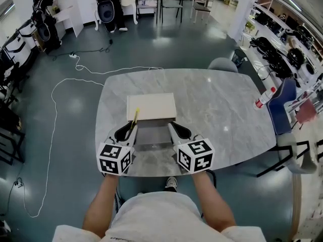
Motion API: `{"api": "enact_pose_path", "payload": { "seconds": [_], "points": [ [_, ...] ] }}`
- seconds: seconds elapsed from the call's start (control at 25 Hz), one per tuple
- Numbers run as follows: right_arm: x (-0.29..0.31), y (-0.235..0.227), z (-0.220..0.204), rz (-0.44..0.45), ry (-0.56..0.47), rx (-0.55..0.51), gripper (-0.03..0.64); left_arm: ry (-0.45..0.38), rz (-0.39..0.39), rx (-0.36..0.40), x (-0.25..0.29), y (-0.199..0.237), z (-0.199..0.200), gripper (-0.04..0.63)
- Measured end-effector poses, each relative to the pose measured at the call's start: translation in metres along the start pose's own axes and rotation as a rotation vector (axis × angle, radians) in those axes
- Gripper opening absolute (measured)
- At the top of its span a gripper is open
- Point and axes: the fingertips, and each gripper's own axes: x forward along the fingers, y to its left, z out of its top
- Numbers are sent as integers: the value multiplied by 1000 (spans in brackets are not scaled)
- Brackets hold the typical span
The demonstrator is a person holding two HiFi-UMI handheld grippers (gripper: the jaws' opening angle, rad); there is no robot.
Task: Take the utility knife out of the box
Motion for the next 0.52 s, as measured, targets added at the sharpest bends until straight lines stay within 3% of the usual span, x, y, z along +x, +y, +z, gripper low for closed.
{"api": "enact_pose_path", "payload": {
  "seconds": [0.52],
  "points": [
    [2,2,-11,-11,9,4,5,13,-23,2,2,-2,-13,60]
  ]
}}
